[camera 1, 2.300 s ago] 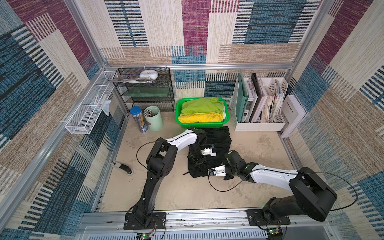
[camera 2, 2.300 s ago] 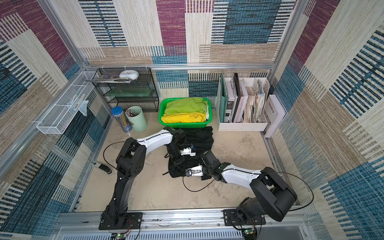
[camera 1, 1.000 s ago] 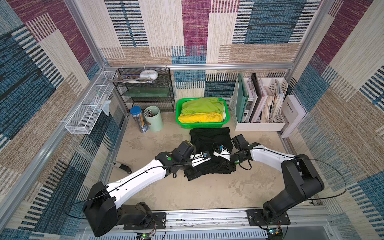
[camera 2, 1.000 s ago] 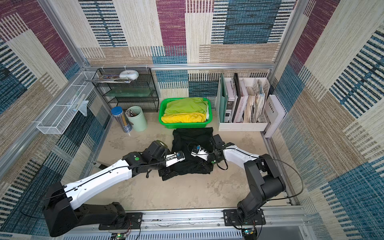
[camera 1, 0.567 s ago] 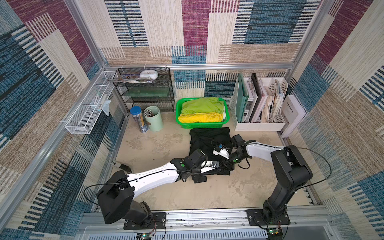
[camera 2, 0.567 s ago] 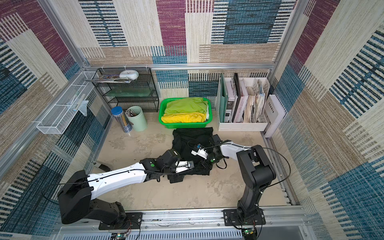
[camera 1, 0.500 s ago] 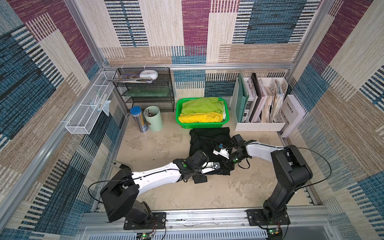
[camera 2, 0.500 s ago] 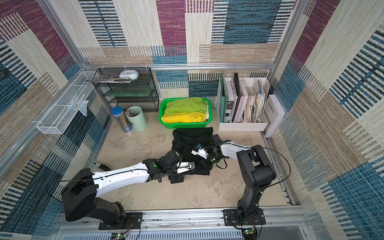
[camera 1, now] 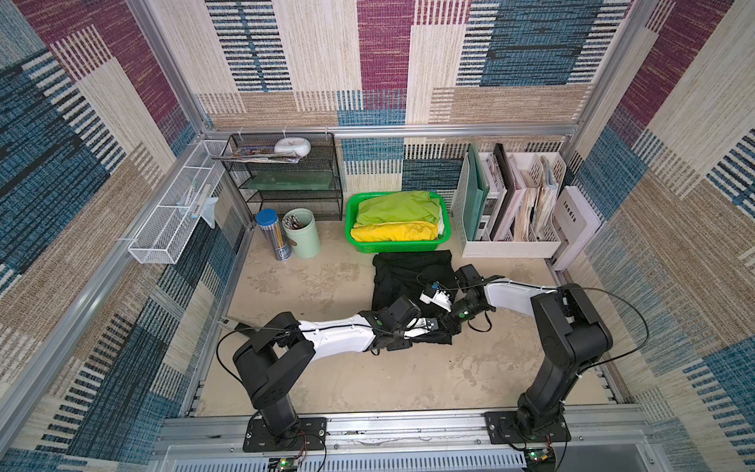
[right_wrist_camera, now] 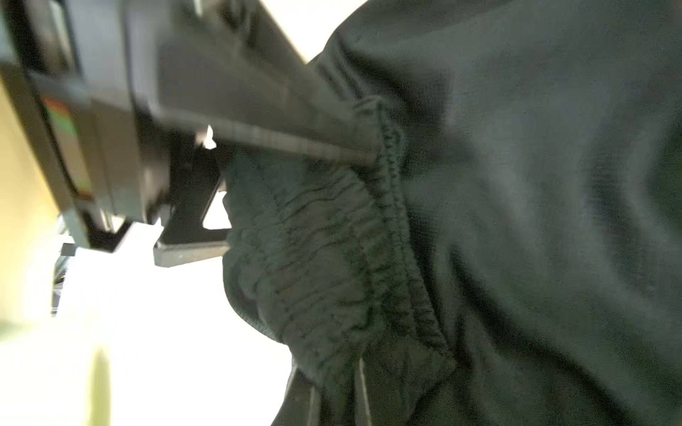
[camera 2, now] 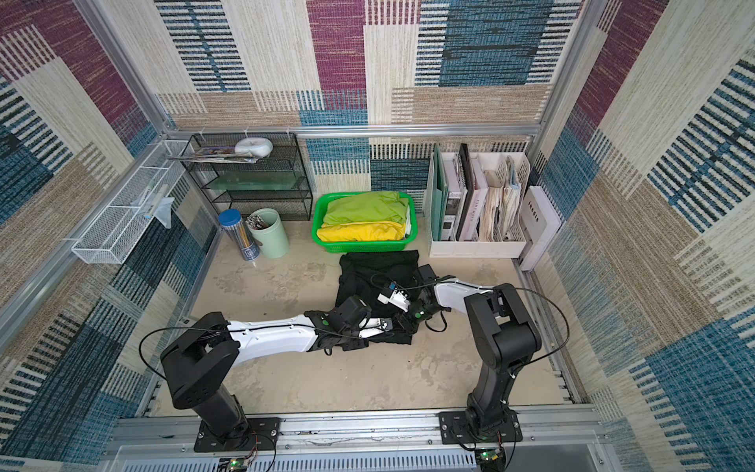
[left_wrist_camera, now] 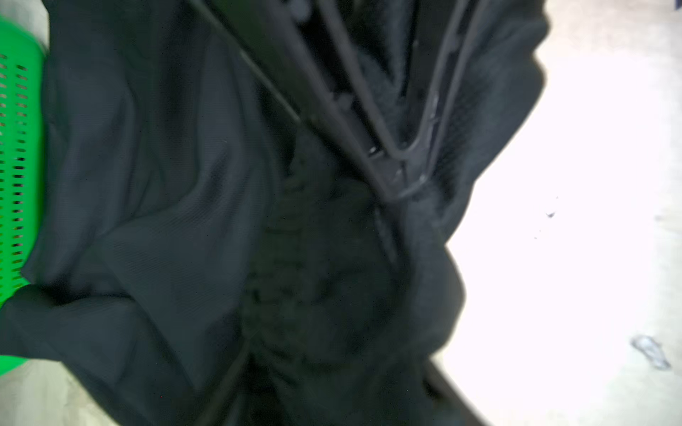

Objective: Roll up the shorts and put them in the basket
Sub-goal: Roll the shorts at the center of the board.

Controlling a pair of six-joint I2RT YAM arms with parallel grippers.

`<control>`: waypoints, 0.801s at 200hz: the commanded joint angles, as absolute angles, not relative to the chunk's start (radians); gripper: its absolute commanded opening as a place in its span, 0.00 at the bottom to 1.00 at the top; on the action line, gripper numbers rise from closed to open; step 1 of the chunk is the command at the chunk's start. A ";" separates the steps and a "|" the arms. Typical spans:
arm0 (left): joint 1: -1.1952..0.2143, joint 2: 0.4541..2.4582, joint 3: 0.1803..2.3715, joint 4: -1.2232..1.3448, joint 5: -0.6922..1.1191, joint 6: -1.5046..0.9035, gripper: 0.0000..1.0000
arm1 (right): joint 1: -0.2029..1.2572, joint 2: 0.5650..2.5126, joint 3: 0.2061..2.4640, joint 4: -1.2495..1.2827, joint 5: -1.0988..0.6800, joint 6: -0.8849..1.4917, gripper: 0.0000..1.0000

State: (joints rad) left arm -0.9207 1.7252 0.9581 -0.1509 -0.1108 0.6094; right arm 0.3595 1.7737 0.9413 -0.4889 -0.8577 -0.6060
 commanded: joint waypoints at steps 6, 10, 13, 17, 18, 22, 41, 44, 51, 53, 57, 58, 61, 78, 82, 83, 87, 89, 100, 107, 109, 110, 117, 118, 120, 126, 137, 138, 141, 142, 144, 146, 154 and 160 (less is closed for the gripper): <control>-0.916 1.720 0.964 -0.177 -0.098 0.594 0.26 | 0.350 1.747 0.918 -0.407 -0.797 -0.554 0.30; -0.915 1.719 0.966 -0.184 -0.098 0.592 0.24 | 0.348 1.740 0.915 -0.395 -0.790 -0.546 0.34; -0.914 1.718 0.969 -0.190 -0.097 0.590 0.23 | 0.347 1.734 0.913 -0.384 -0.787 -0.541 0.36; -0.913 1.717 0.972 -0.198 -0.094 0.587 0.21 | 0.346 1.725 0.909 -0.371 -0.785 -0.535 0.39; -0.913 1.716 0.973 -0.200 -0.093 0.586 0.21 | 0.345 1.722 0.908 -0.369 -0.784 -0.534 0.40; -0.911 1.715 0.976 -0.208 -0.089 0.583 0.19 | 0.344 1.713 0.904 -0.360 -0.783 -0.535 0.43; -0.905 1.704 0.987 -0.247 -0.059 0.565 0.14 | 0.338 1.652 0.877 -0.290 -0.735 -0.505 0.52; -0.904 1.702 0.990 -0.254 -0.051 0.562 0.14 | 0.339 1.642 0.873 -0.278 -0.724 -0.498 0.53; -0.899 1.701 0.997 -0.276 -0.035 0.553 0.14 | 0.329 1.618 0.866 -0.260 -0.701 -0.489 0.56; -0.897 1.700 0.998 -0.282 -0.028 0.551 0.13 | 0.327 1.612 0.864 -0.256 -0.694 -0.488 0.56; -0.895 1.701 1.007 -0.300 -0.016 0.547 0.14 | 0.323 1.597 0.860 -0.245 -0.681 -0.479 0.58; -0.895 1.702 1.009 -0.304 -0.013 0.546 0.14 | 0.322 1.593 0.859 -0.241 -0.677 -0.478 0.58; -0.893 1.703 1.016 -0.315 -0.006 0.543 0.13 | 0.320 1.581 0.854 -0.230 -0.665 -0.471 0.59; -0.885 1.708 1.054 -0.395 0.028 0.538 0.13 | 0.306 1.504 0.826 -0.176 -0.606 -0.448 0.63; -0.883 1.708 1.061 -0.411 0.033 0.538 0.13 | 0.300 1.483 0.818 -0.162 -0.599 -0.444 0.64; -0.883 1.708 1.062 -0.414 0.034 0.538 0.13 | 0.299 1.478 0.817 -0.159 -0.597 -0.444 0.64; -0.882 1.708 1.070 -0.426 0.039 0.538 0.13 | 0.295 1.456 0.807 -0.148 -0.594 -0.441 0.65; -0.882 1.707 1.072 -0.432 0.042 0.537 0.13 | 0.292 1.448 0.802 -0.139 -0.592 -0.438 0.66; -0.876 1.701 1.088 -0.466 0.061 0.533 0.13 | 0.285 1.384 0.770 -0.093 -0.578 -0.417 0.69; -0.871 1.698 1.100 -0.484 0.073 0.531 0.13 | 0.284 1.347 0.751 -0.059 -0.559 -0.393 0.71; -0.870 1.697 1.103 -0.490 0.078 0.530 0.13 | 0.283 1.339 0.745 -0.049 -0.552 -0.384 0.71; -0.869 1.696 1.104 -0.493 0.080 0.529 0.13 | 0.283 1.337 0.742 -0.044 -0.547 -0.379 0.71; -0.863 1.691 1.113 -0.511 0.093 0.527 0.13 | 0.283 1.306 0.725 -0.015 -0.512 -0.344 0.73; -0.863 1.691 1.115 -0.515 0.095 0.527 0.13 | 0.283 1.302 0.722 -0.014 -0.503 -0.337 0.74; -0.861 1.690 1.119 -0.522 0.099 0.527 0.13 | 0.283 1.296 0.718 -0.006 -0.490 -0.328 0.75; -0.855 1.689 1.132 -0.545 0.111 0.528 0.13 | 0.280 1.277 0.711 0.000 -0.469 -0.313 0.81; -0.838 1.691 1.166 -0.602 0.138 0.528 0.13 | 0.276 1.255 0.717 -0.028 -0.474 -0.326 0.99; -0.836 1.691 1.169 -0.608 0.141 0.529 0.14 | 0.275 1.254 0.717 -0.032 -0.473 -0.327 0.99; -0.830 1.693 1.177 -0.624 0.150 0.529 0.14 | 0.275 1.251 0.722 -0.042 -0.470 -0.328 1.00; -0.830 1.693 1.181 -0.629 0.153 0.529 0.14 | 0.275 1.249 0.723 -0.045 -0.468 -0.329 0.99; -0.828 1.694 1.188 -0.640 0.161 0.530 0.14 | 0.275 1.247 0.726 -0.051 -0.465 -0.330 0.99; -0.825 1.696 1.194 -0.651 0.167 0.531 0.14 | 0.275 1.243 0.729 -0.057 -0.464 -0.331 0.99; -0.814 1.699 1.219 -0.688 0.191 0.535 0.15 | 0.275 1.232 0.739 -0.087 -0.461 -0.353 0.99; -0.808 1.702 1.233 -0.711 0.204 0.539 0.15 | 0.275 1.223 0.742 -0.100 -0.454 -0.361 0.99</control>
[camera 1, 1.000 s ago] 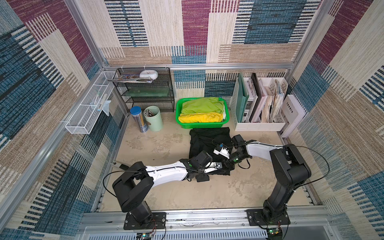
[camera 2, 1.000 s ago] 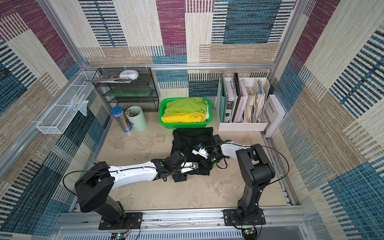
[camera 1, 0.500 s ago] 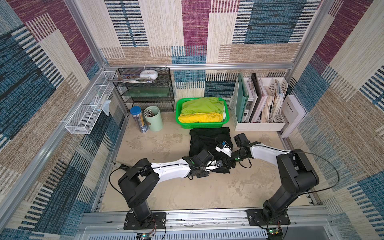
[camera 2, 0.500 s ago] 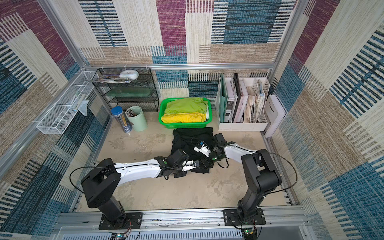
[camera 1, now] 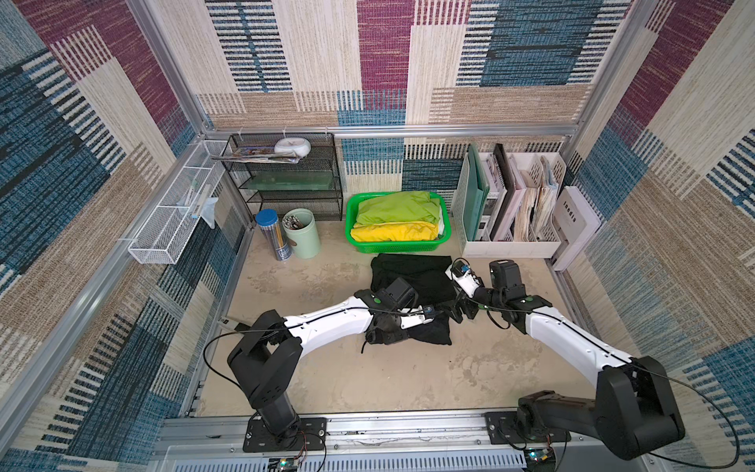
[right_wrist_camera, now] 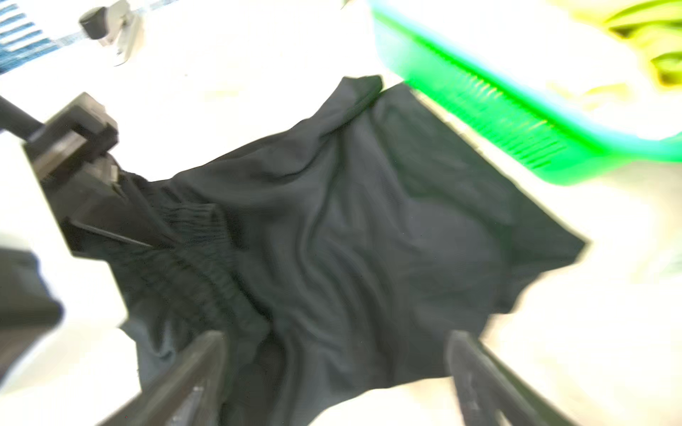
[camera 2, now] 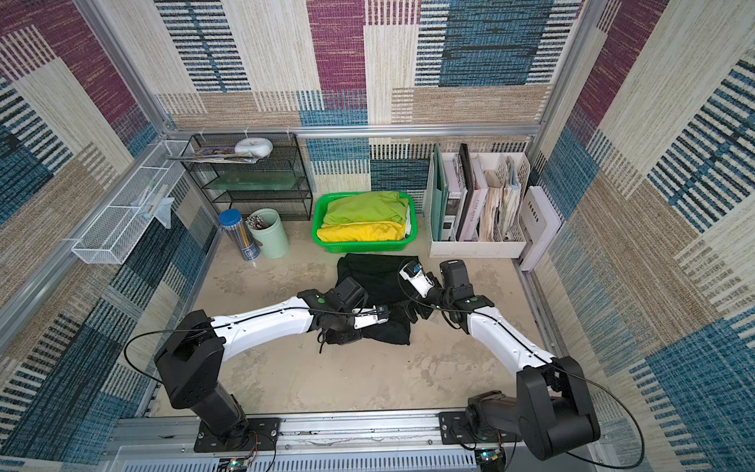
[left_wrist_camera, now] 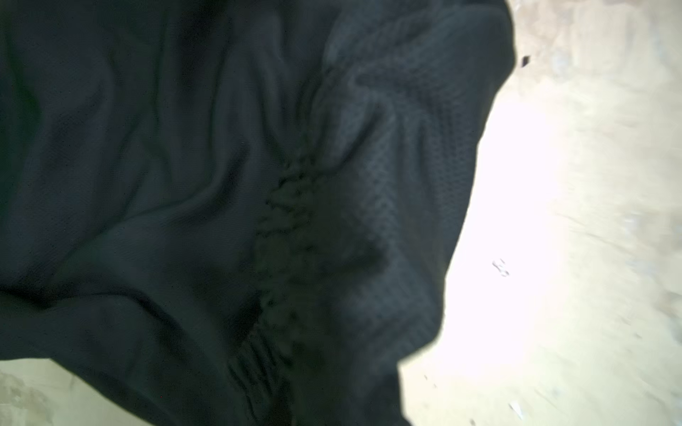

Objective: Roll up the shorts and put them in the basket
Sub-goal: Roll the shorts at the center of the board.

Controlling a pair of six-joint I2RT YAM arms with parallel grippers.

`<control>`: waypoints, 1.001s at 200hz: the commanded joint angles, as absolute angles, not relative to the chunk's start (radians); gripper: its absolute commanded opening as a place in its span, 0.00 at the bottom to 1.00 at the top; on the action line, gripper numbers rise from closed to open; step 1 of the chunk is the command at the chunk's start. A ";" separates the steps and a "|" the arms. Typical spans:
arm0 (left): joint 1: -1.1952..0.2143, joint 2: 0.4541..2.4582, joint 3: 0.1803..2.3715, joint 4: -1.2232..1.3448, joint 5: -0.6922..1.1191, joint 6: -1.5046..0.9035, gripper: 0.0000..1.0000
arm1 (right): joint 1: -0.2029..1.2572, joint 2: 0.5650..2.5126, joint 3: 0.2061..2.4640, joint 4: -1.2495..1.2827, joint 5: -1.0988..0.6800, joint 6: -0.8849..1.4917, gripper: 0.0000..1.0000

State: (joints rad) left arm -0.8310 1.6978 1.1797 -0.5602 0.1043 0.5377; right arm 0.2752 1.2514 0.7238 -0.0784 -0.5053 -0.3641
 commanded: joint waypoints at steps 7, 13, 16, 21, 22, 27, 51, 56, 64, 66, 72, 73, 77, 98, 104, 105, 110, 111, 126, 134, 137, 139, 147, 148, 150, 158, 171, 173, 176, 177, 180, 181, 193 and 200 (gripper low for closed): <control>-0.801 1.706 1.251 -0.736 0.225 0.546 0.15 | 0.275 1.209 0.743 -0.112 -0.451 -0.376 1.00; -0.794 1.711 1.266 -0.758 0.244 0.551 0.15 | 0.275 1.195 0.741 -0.122 -0.451 -0.393 0.99; -0.791 1.716 1.275 -0.772 0.254 0.552 0.15 | 0.276 1.187 0.740 -0.126 -0.450 -0.399 0.99; -0.785 1.724 1.290 -0.795 0.275 0.556 0.15 | 0.278 1.175 0.737 -0.132 -0.456 -0.414 0.99; -0.784 1.725 1.293 -0.799 0.279 0.557 0.15 | 0.278 1.173 0.737 -0.135 -0.459 -0.418 0.99; -0.779 1.737 1.310 -0.821 0.297 0.561 0.14 | 0.279 1.160 0.733 -0.148 -0.468 -0.438 1.00; -0.767 1.787 1.373 -0.909 0.360 0.573 0.14 | 0.303 1.103 0.706 -0.158 -0.484 -0.489 0.99; -0.766 1.799 1.383 -0.923 0.371 0.575 0.14 | 0.312 1.093 0.703 -0.162 -0.474 -0.499 0.99; -0.761 1.818 1.401 -0.946 0.389 0.577 0.14 | 0.327 1.076 0.698 -0.170 -0.466 -0.522 0.99; -0.761 1.825 1.406 -0.953 0.395 0.578 0.14 | 0.331 1.072 0.698 -0.172 -0.464 -0.528 0.99; -0.757 1.842 1.421 -0.972 0.408 0.580 0.14 | 0.344 1.059 0.692 -0.179 -0.457 -0.545 0.99; -0.757 1.844 1.424 -0.976 0.412 0.580 0.14 | 0.345 1.056 0.692 -0.180 -0.456 -0.549 1.00; -0.754 1.854 1.434 -0.990 0.424 0.584 0.14 | 0.356 1.044 0.686 -0.181 -0.448 -0.560 0.99; -0.728 1.927 1.506 -1.092 0.481 0.597 0.14 | 0.416 0.984 0.647 -0.172 -0.418 -0.617 0.99; -0.718 1.947 1.527 -1.123 0.499 0.600 0.14 | 0.433 0.970 0.631 -0.169 -0.408 -0.637 0.99; -0.716 1.950 1.531 -1.127 0.501 0.600 0.14 | 0.436 0.968 0.628 -0.169 -0.407 -0.639 0.99; -0.708 1.967 1.547 -1.141 0.510 0.600 0.13 | 0.455 0.957 0.614 -0.167 -0.391 -0.653 0.99; -0.706 1.969 1.550 -1.143 0.511 0.599 0.13 | 0.459 0.955 0.611 -0.166 -0.384 -0.657 0.99; -0.687 2.003 1.578 -1.166 0.541 0.606 0.13 | 0.528 0.924 0.567 -0.150 -0.307 -0.698 0.99; -0.679 2.017 1.590 -1.176 0.553 0.609 0.13 | 0.563 0.909 0.546 -0.134 -0.269 -0.717 0.99; -0.676 2.022 1.594 -1.179 0.557 0.611 0.13 | 0.575 0.904 0.538 -0.129 -0.259 -0.725 0.99; -0.674 2.027 1.597 -1.181 0.560 0.611 0.13 | 0.582 0.900 0.532 -0.123 -0.253 -0.729 0.99; -0.668 2.045 1.611 -1.190 0.564 0.612 0.13 | 0.612 0.889 0.513 -0.098 -0.235 -0.741 0.99; -0.668 2.046 1.612 -1.190 0.564 0.612 0.13 | 0.616 0.888 0.510 -0.095 -0.232 -0.743 0.99; -0.666 2.052 1.617 -1.192 0.563 0.612 0.13 | 0.622 0.886 0.506 -0.091 -0.231 -0.745 0.99; -0.662 2.074 1.629 -1.201 0.556 0.612 0.13 | 0.645 0.879 0.490 -0.070 -0.225 -0.755 1.00; -0.657 2.111 1.657 -1.223 0.547 0.614 0.13 | 0.674 0.888 0.470 -0.046 -0.202 -0.769 0.99; -0.657 2.117 1.661 -1.225 0.545 0.613 0.13 | 0.678 0.890 0.468 -0.044 -0.197 -0.771 1.00; -0.655 2.124 1.665 -1.227 0.545 0.611 0.13 | 0.684 0.896 0.466 -0.042 -0.189 -0.774 0.99; -0.655 2.127 1.667 -1.229 0.545 0.611 0.13 | 0.685 0.897 0.466 -0.041 -0.188 -0.774 0.99; -0.655 2.132 1.672 -1.232 0.546 0.611 0.13 | 0.689 0.905 0.463 -0.036 -0.179 -0.776 0.98; -0.654 2.135 1.674 -1.232 0.546 0.611 0.13 | 0.691 0.908 0.462 -0.035 -0.178 -0.776 0.97; -0.652 2.160 1.689 -1.241 0.555 0.611 0.13 | 0.707 0.941 0.455 -0.011 -0.160 -0.774 0.96; -0.652 2.175 1.696 -1.244 0.557 0.611 0.12 | 0.718 0.958 0.448 0.006 -0.150 -0.775 0.96</control>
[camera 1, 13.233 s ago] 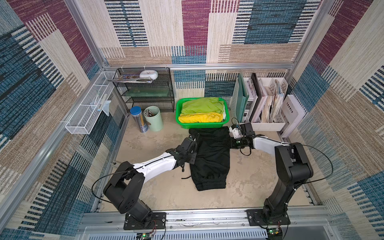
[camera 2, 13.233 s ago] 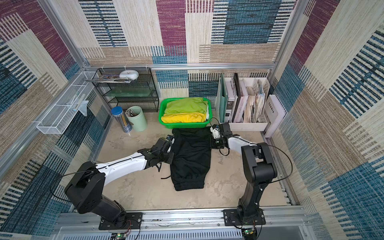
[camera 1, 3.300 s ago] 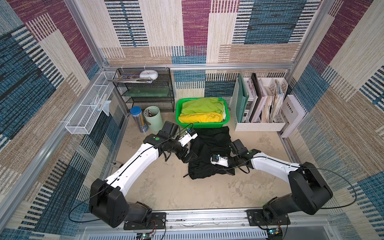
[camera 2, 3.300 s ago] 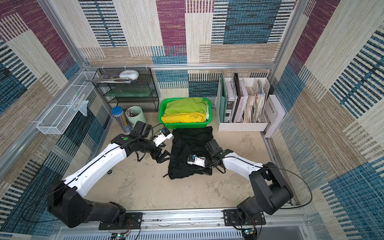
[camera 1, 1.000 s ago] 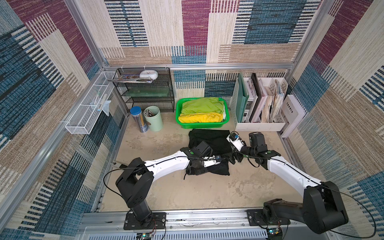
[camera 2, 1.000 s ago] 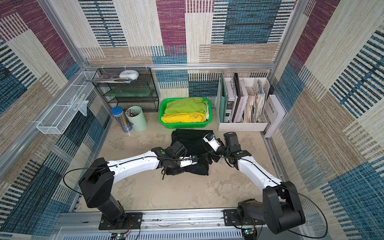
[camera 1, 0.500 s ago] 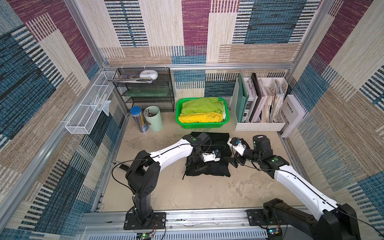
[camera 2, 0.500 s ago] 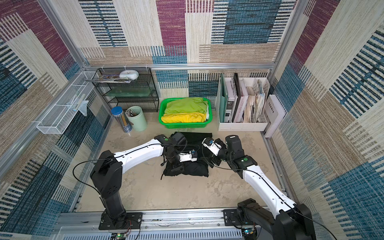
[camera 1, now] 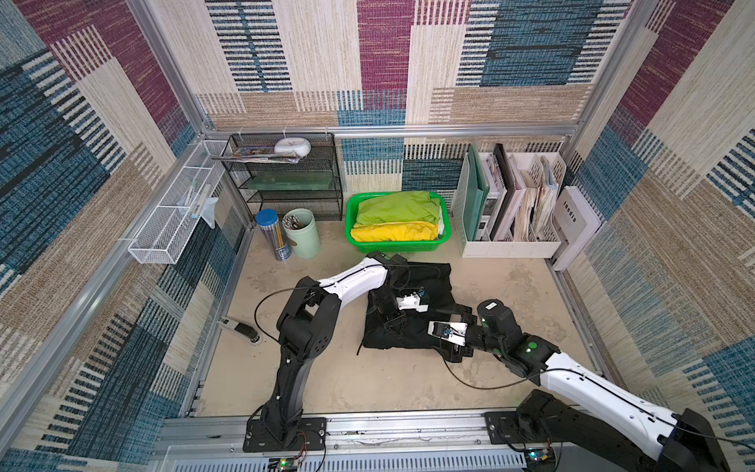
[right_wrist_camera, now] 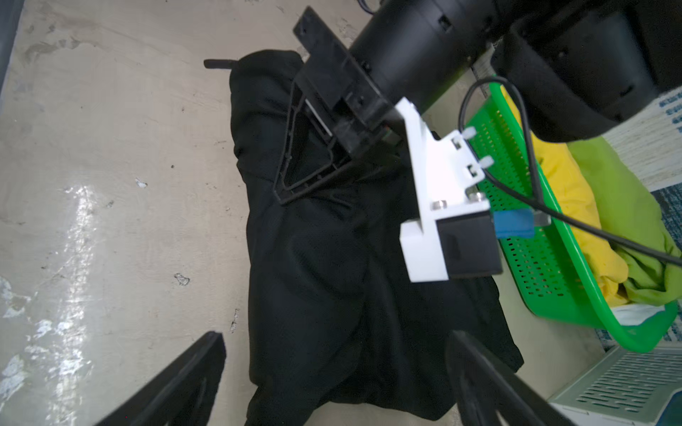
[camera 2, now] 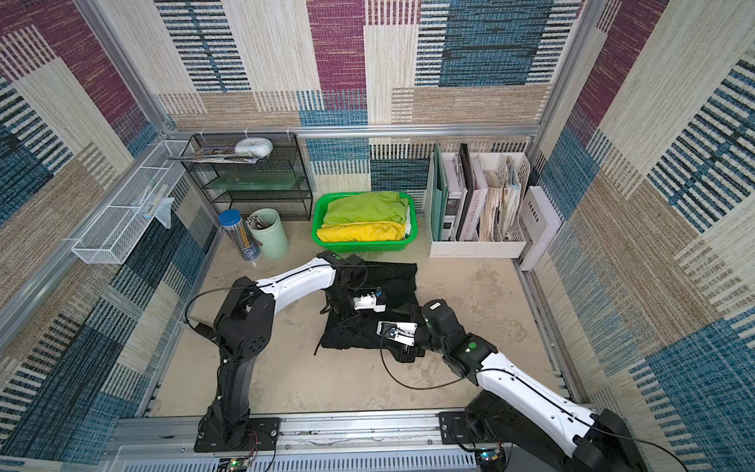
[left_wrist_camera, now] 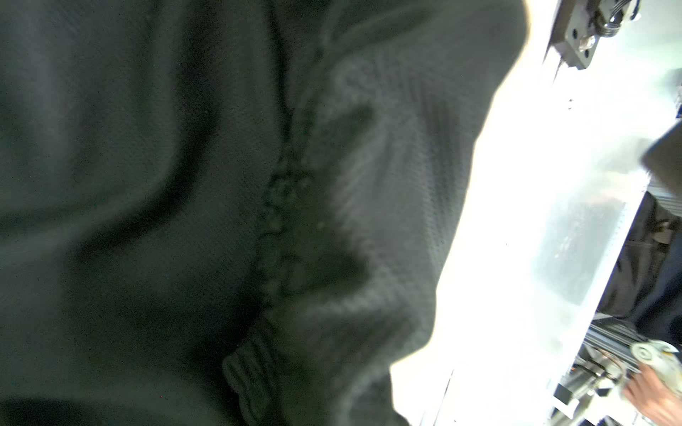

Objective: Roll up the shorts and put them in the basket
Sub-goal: Roll the shorts at the center of the board.

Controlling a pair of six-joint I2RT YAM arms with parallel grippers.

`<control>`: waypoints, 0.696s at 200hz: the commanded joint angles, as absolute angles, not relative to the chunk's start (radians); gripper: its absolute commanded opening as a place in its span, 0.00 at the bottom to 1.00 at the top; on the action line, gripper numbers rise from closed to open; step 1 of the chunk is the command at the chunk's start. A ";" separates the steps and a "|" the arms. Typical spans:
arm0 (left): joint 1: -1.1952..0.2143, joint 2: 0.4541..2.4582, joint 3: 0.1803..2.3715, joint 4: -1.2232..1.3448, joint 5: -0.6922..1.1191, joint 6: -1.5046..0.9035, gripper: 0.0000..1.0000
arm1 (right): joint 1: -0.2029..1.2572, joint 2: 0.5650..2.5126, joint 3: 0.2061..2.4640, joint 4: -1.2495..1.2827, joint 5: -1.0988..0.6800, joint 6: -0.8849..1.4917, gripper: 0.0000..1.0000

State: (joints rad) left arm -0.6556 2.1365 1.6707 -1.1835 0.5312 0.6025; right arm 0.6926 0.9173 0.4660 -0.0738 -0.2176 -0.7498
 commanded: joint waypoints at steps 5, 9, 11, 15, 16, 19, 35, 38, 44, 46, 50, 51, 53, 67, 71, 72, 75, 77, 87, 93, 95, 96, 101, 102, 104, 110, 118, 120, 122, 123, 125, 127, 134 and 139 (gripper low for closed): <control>-0.651 2.186 1.703 -1.245 0.558 0.611 0.12 | 0.728 0.970 0.446 0.021 -0.144 -0.771 0.96; -0.651 2.193 1.708 -1.247 0.557 0.611 0.12 | 0.735 0.979 0.441 0.033 -0.141 -0.770 0.97; -0.650 2.197 1.711 -1.247 0.556 0.610 0.12 | 0.738 0.983 0.440 0.039 -0.140 -0.770 0.97; -0.649 2.204 1.715 -1.247 0.551 0.607 0.13 | 0.744 0.992 0.435 0.052 -0.138 -0.765 0.97; -0.649 2.206 1.717 -1.246 0.550 0.606 0.13 | 0.745 0.993 0.435 0.055 -0.138 -0.763 0.97; -0.648 2.210 1.719 -1.248 0.544 0.603 0.13 | 0.750 1.001 0.432 0.064 -0.137 -0.759 0.97; -0.646 2.238 1.743 -1.259 0.502 0.591 0.14 | 0.768 1.046 0.426 0.096 -0.114 -0.747 0.95; -0.646 2.241 1.750 -1.266 0.498 0.589 0.14 | 0.769 1.052 0.426 0.100 -0.107 -0.746 0.95; -0.645 2.253 1.762 -1.277 0.499 0.592 0.14 | 0.773 1.071 0.426 0.106 -0.098 -0.745 0.94; -0.644 2.254 1.764 -1.278 0.501 0.594 0.14 | 0.774 1.076 0.426 0.109 -0.096 -0.747 0.94; -0.642 2.258 1.770 -1.281 0.510 0.594 0.14 | 0.775 1.085 0.425 0.116 -0.092 -0.748 0.94; -0.641 2.260 1.770 -1.281 0.511 0.596 0.14 | 0.775 1.087 0.424 0.119 -0.091 -0.748 0.94; -0.640 2.262 1.772 -1.281 0.514 0.597 0.15 | 0.775 1.091 0.424 0.122 -0.092 -0.750 0.94; -0.637 2.280 1.785 -1.280 0.523 0.597 0.15 | 0.776 1.113 0.407 0.165 -0.101 -0.763 0.94; -0.637 2.285 1.790 -1.284 0.519 0.597 0.15 | 0.777 1.121 0.402 0.180 -0.102 -0.764 0.94; -0.637 2.287 1.792 -1.284 0.517 0.597 0.15 | 0.777 1.123 0.401 0.182 -0.103 -0.764 0.94; -0.638 2.291 1.796 -1.287 0.513 0.598 0.15 | 0.777 1.129 0.399 0.193 -0.102 -0.765 0.94; -0.638 2.294 1.800 -1.290 0.509 0.595 0.15 | 0.776 1.133 0.398 0.199 -0.102 -0.768 0.94; -0.638 2.305 1.810 -1.301 0.489 0.594 0.15 | 0.776 1.161 0.403 0.217 -0.091 -0.776 0.94; -0.637 2.307 1.810 -1.305 0.479 0.597 0.16 | 0.777 1.181 0.411 0.221 -0.081 -0.782 0.94; -0.638 2.306 1.809 -1.304 0.476 0.598 0.16 | 0.777 1.187 0.412 0.220 -0.077 -0.784 0.94; -0.638 2.305 1.808 -1.304 0.476 0.598 0.16 | 0.776 1.189 0.414 0.221 -0.076 -0.786 0.94; -0.637 2.305 1.806 -1.305 0.473 0.601 0.16 | 0.776 1.210 0.422 0.219 -0.074 -0.796 0.94; -0.637 2.306 1.806 -1.304 0.472 0.602 0.16 | 0.776 1.212 0.423 0.219 -0.074 -0.798 0.94; -0.637 2.304 1.806 -1.303 0.472 0.602 0.16 | 0.776 1.218 0.425 0.217 -0.074 -0.802 0.94; -0.634 2.305 1.805 -1.304 0.475 0.603 0.17 | 0.776 1.232 0.429 0.221 -0.076 -0.813 0.94; -0.632 2.307 1.807 -1.304 0.477 0.599 0.18 | 0.776 1.247 0.432 0.230 -0.086 -0.825 0.93; -0.633 2.308 1.807 -1.304 0.477 0.598 0.18 | 0.777 1.250 0.434 0.234 -0.088 -0.825 0.92; -0.633 2.309 1.806 -1.303 0.477 0.598 0.18 | 0.776 1.253 0.434 0.238 -0.090 -0.827 0.92; -0.633 2.309 1.807 -1.303 0.478 0.598 0.18 | 0.776 1.256 0.434 0.239 -0.089 -0.828 0.92; -0.634 2.310 1.807 -1.304 0.476 0.597 0.19 | 0.777 1.259 0.434 0.244 -0.089 -0.830 0.91; -0.634 2.312 1.808 -1.303 0.475 0.597 0.19 | 0.776 1.261 0.435 0.249 -0.089 -0.831 0.91; -0.633 2.316 1.810 -1.304 0.470 0.594 0.20 | 0.777 1.277 0.439 0.258 -0.087 -0.837 0.88; -0.634 2.318 1.810 -1.305 0.468 0.593 0.21 | 0.777 1.290 0.445 0.260 -0.084 -0.840 0.85</control>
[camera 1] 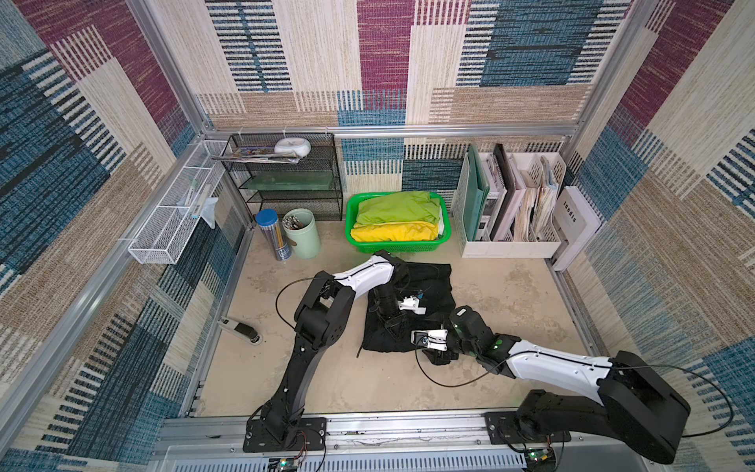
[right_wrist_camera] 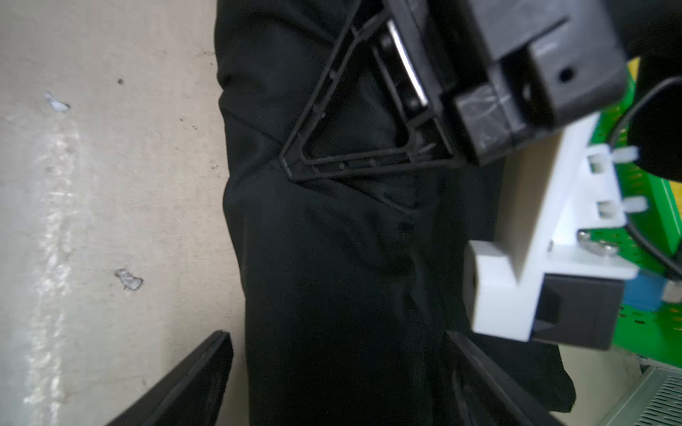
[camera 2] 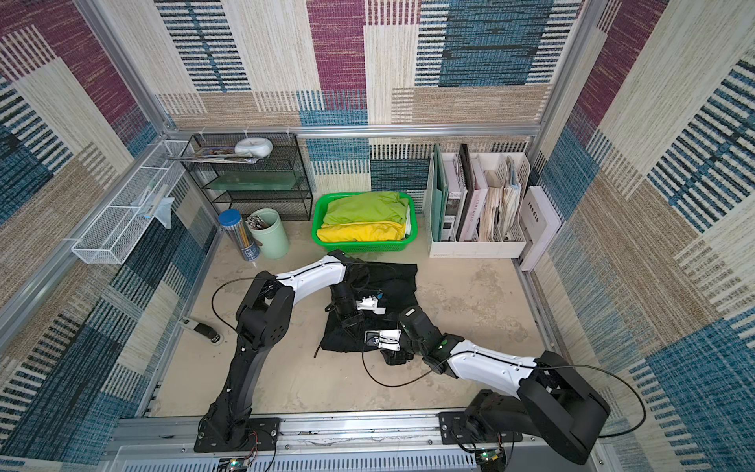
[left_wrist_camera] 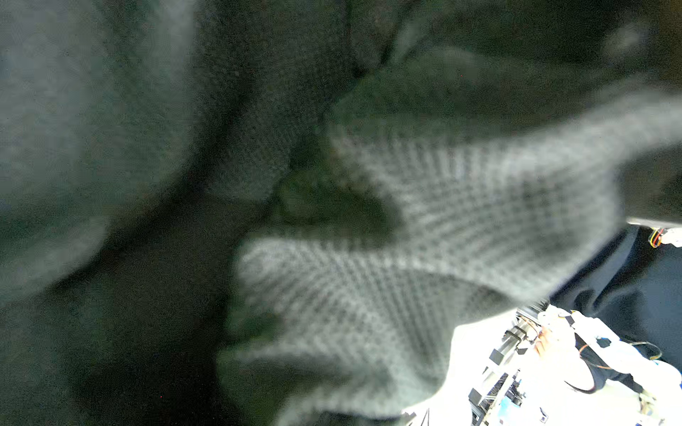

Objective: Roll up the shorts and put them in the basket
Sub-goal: Roll the shorts at the center of the board.

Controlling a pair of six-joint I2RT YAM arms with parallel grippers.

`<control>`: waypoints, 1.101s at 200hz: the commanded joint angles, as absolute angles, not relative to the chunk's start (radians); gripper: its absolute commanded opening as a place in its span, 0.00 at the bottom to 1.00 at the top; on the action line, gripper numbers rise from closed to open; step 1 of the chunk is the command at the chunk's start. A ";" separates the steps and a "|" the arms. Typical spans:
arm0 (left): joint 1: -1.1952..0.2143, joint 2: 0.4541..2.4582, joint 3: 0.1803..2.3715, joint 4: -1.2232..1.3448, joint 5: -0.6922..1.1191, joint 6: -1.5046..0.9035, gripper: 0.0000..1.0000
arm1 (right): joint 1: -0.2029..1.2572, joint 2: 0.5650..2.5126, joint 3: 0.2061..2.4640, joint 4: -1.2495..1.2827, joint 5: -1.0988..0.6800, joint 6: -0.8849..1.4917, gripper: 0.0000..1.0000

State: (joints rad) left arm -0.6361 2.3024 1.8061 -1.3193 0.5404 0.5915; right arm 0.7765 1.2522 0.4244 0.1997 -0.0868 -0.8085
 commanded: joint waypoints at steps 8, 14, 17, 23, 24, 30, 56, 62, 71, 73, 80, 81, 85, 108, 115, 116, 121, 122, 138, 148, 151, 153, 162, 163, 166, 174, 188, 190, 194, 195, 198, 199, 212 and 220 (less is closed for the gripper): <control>-0.634 2.321 1.810 -1.303 0.466 0.593 0.22 | 0.776 1.312 0.455 0.254 -0.082 -0.849 0.79; -0.633 2.322 1.810 -1.304 0.466 0.593 0.23 | 0.775 1.331 0.462 0.245 -0.079 -0.856 0.76; -0.633 2.321 1.810 -1.303 0.466 0.593 0.24 | 0.775 1.338 0.466 0.240 -0.080 -0.859 0.73; -0.632 2.322 1.810 -1.303 0.466 0.591 0.25 | 0.775 1.356 0.473 0.231 -0.082 -0.863 0.67; -0.632 2.322 1.811 -1.303 0.466 0.591 0.26 | 0.775 1.358 0.474 0.229 -0.083 -0.863 0.65; -0.633 2.320 1.811 -1.303 0.464 0.593 0.26 | 0.773 1.370 0.478 0.222 -0.085 -0.868 0.55; -0.632 2.304 1.825 -1.299 0.460 0.578 0.37 | 0.770 1.402 0.488 0.203 -0.121 -0.862 0.22; -0.632 2.294 1.826 -1.294 0.460 0.574 0.41 | 0.769 1.408 0.492 0.192 -0.127 -0.860 0.15; -0.632 2.277 1.822 -1.286 0.460 0.572 0.47 | 0.767 1.415 0.503 0.170 -0.135 -0.854 0.02; -0.632 2.272 1.822 -1.282 0.459 0.570 0.48 | 0.767 1.417 0.507 0.164 -0.136 -0.852 0.00; -0.631 2.256 1.812 -1.265 0.456 0.564 0.53 | 0.766 1.420 0.517 0.145 -0.141 -0.844 0.00; -0.632 2.254 1.811 -1.264 0.454 0.564 0.53 | 0.766 1.420 0.518 0.143 -0.142 -0.843 0.00; -0.632 2.244 1.805 -1.255 0.450 0.558 0.55 | 0.765 1.421 0.520 0.133 -0.149 -0.840 0.00; -0.629 2.189 1.778 -1.198 0.392 0.489 0.71 | 0.756 1.406 0.533 0.095 -0.194 -0.803 0.00; -0.627 2.168 1.766 -1.182 0.379 0.469 0.75 | 0.752 1.399 0.535 0.084 -0.210 -0.792 0.00; -0.626 2.166 1.764 -1.178 0.378 0.468 0.75 | 0.753 1.397 0.536 0.084 -0.211 -0.791 0.00; -0.626 2.147 1.750 -1.162 0.373 0.458 0.78 | 0.750 1.391 0.536 0.081 -0.216 -0.783 0.00; -0.625 2.144 1.749 -1.160 0.371 0.456 0.78 | 0.749 1.390 0.535 0.081 -0.216 -0.781 0.00; -0.621 2.071 1.694 -1.099 0.355 0.434 0.99 | 0.739 1.362 0.541 0.048 -0.238 -0.763 0.00; -0.617 2.027 1.663 -1.072 0.338 0.422 1.00 | 0.732 1.349 0.551 0.024 -0.255 -0.752 0.00; -0.615 2.014 1.655 -1.065 0.330 0.417 1.00 | 0.731 1.346 0.555 0.014 -0.259 -0.752 0.00; -0.614 2.008 1.649 -1.060 0.325 0.414 1.00 | 0.729 1.343 0.558 0.008 -0.262 -0.752 0.00; -0.608 1.968 1.619 -1.042 0.303 0.406 1.00 | 0.722 1.336 0.568 -0.018 -0.276 -0.750 0.00; -0.607 1.963 1.617 -1.038 0.301 0.405 1.00 | 0.722 1.334 0.570 -0.023 -0.278 -0.750 0.00; -0.605 1.951 1.605 -1.031 0.294 0.401 1.00 | 0.719 1.332 0.573 -0.032 -0.285 -0.750 0.00; -0.597 1.918 1.573 -1.010 0.271 0.392 1.00 | 0.710 1.326 0.582 -0.054 -0.301 -0.750 0.00; -0.582 1.859 1.533 -0.987 0.228 0.377 1.00 | 0.686 1.317 0.596 -0.098 -0.349 -0.748 0.00; -0.582 1.849 1.530 -0.985 0.217 0.374 1.00 | 0.683 1.315 0.597 -0.101 -0.354 -0.745 0.00; -0.581 1.835 1.525 -0.982 0.196 0.367 1.00 | 0.675 1.314 0.600 -0.107 -0.365 -0.741 0.00; -0.581 1.828 1.524 -0.982 0.189 0.365 1.00 | 0.673 1.314 0.600 -0.109 -0.369 -0.741 0.00; -0.581 1.812 1.520 -0.981 0.173 0.362 1.00 | 0.667 1.312 0.602 -0.117 -0.382 -0.743 0.00; -0.581 1.807 1.519 -0.980 0.169 0.362 1.00 | 0.663 1.311 0.602 -0.120 -0.387 -0.744 0.00; -0.581 1.736 1.499 -0.973 0.139 0.365 1.00 | 0.631 1.305 0.613 -0.148 -0.439 -0.747 0.00; -0.581 1.690 1.485 -0.955 0.120 0.370 1.00 | 0.604 1.303 0.624 -0.170 -0.487 -0.747 0.00</control>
